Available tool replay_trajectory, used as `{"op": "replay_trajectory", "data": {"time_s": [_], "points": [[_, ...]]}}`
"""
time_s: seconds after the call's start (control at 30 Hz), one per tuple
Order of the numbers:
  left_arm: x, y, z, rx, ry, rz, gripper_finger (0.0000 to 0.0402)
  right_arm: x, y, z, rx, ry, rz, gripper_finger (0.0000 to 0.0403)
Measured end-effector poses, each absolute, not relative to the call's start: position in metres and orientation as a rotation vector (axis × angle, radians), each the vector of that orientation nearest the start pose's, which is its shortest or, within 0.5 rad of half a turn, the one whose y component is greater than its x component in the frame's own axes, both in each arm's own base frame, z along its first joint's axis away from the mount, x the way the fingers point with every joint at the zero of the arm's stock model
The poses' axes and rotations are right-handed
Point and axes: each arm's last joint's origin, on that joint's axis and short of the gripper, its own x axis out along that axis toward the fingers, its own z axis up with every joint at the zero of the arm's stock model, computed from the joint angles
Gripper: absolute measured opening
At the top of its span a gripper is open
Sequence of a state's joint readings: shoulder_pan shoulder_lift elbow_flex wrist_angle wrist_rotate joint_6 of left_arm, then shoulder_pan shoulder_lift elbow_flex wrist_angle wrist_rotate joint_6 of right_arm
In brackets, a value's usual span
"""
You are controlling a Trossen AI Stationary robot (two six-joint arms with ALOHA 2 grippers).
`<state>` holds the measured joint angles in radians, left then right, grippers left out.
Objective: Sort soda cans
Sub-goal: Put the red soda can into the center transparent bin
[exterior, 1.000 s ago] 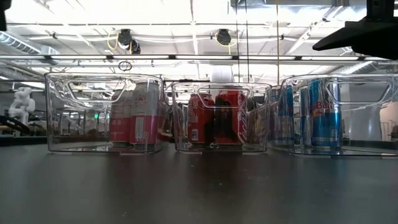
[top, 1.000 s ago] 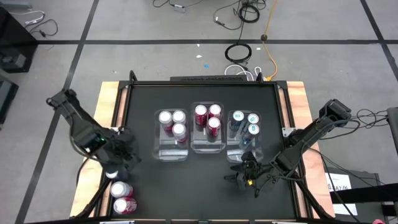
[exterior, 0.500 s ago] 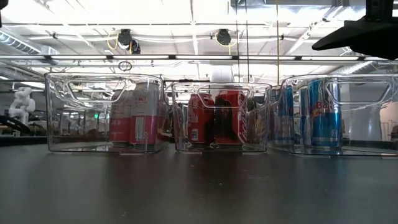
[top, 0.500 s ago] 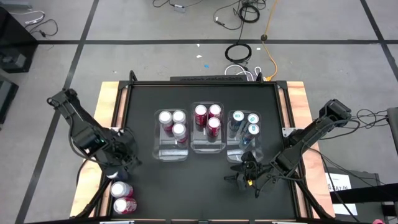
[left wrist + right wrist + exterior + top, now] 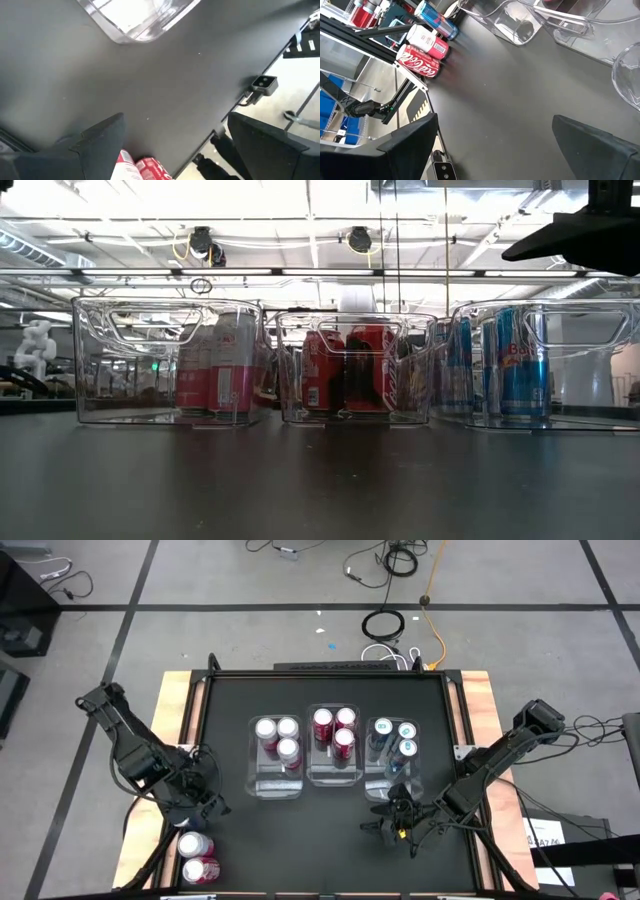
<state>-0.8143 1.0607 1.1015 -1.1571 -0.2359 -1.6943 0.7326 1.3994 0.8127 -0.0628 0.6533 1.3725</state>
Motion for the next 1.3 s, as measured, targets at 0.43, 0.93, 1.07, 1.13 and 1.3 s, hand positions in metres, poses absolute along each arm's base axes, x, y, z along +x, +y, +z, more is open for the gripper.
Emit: {"op": "replay_trajectory", "data": {"time_s": [0.43, 0.93, 1.07, 1.13, 1.3], "points": [[0.150, -0.171, 0.295, -0.627, 1.309, -0.054, 0.0359, 0.224, 0.178, 0.224, 0.938, 0.444, -0.256, 0.0384], [0.181, -0.221, 0.279, -0.393, 1.310, -0.347, 0.0359, 0.222, 0.182, 0.223, 0.925, 0.513, -0.191, 0.0384], [0.183, -0.221, 0.281, -0.443, 1.293, -0.267, 0.0359, 0.222, 0.182, 0.223, 0.922, 0.513, -0.190, 0.0384], [0.183, -0.220, 0.280, -0.482, 1.309, -0.211, 0.0359, 0.222, 0.182, 0.223, 0.922, 0.514, -0.190, 0.0384], [0.178, -0.214, 0.276, -0.668, 1.395, 0.034, 0.0359, 0.222, 0.182, 0.223, 0.921, 0.513, -0.190, 0.0384]]}}
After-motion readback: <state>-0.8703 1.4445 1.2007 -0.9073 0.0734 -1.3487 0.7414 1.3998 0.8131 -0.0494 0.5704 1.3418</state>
